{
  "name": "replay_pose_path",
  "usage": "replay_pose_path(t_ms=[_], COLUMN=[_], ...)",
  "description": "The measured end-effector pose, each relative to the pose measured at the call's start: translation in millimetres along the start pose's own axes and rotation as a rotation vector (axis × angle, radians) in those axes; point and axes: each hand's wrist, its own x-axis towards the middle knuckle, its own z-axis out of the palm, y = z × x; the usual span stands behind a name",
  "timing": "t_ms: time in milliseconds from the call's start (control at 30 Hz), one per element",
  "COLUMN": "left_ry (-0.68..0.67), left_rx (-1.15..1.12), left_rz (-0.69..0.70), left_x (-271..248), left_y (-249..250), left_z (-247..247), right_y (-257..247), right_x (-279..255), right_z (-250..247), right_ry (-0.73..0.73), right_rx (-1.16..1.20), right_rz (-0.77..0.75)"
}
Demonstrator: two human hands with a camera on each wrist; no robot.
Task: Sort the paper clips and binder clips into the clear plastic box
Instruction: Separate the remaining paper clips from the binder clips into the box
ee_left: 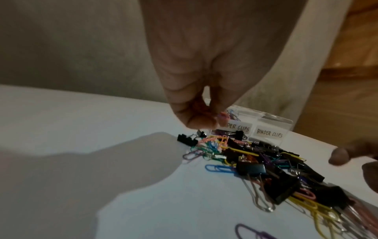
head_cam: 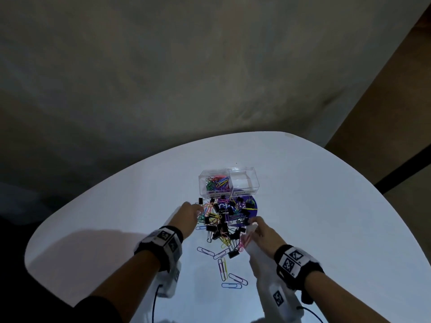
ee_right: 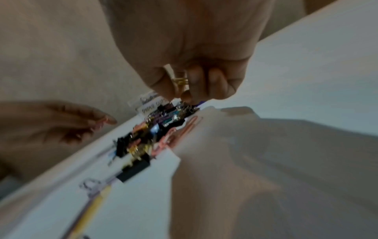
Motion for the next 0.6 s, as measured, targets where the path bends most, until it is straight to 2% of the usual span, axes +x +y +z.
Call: replay_pose_path(t_ms=[133,300,367,467,533,600], left_ry=[-0.112,-0.169,-0.174,-0.259,-0.358,-0.394], left_rx=[-0.197,-0.105,-0.091,-0.011,0.145,0.255], left_rz=[-0.102,-0.189,-0.139,-0.045,0.034,0.087], left_x=[-10.4,-12.8,-17.8,-26.1,-33.1,-37.4], left_y=[-3.5,-4.1,-3.2,-5.6,-9.2,-13.8], left_z=[7.8,14.6,15.1,13.5,13.2,16.5], right_y=[-4.0,-10.1,-13.5,-8.5,3.4,11.2], right_x=[3.9,20.5,22.3,18.3,14.4,3.7], right_z=[-0.7,-4.2,-6.1,-13.5,-17.2,-16.9], right_ry=[-0.125,-0.212,-0.257,-0.173,-0.076,-0.003], right_rx=[-0.424,-0.561,-0.583,-0.427,-0.16,0.14], right_rz=[-0.117,-0.177,-0.168,-0.1,-0.046,0.008])
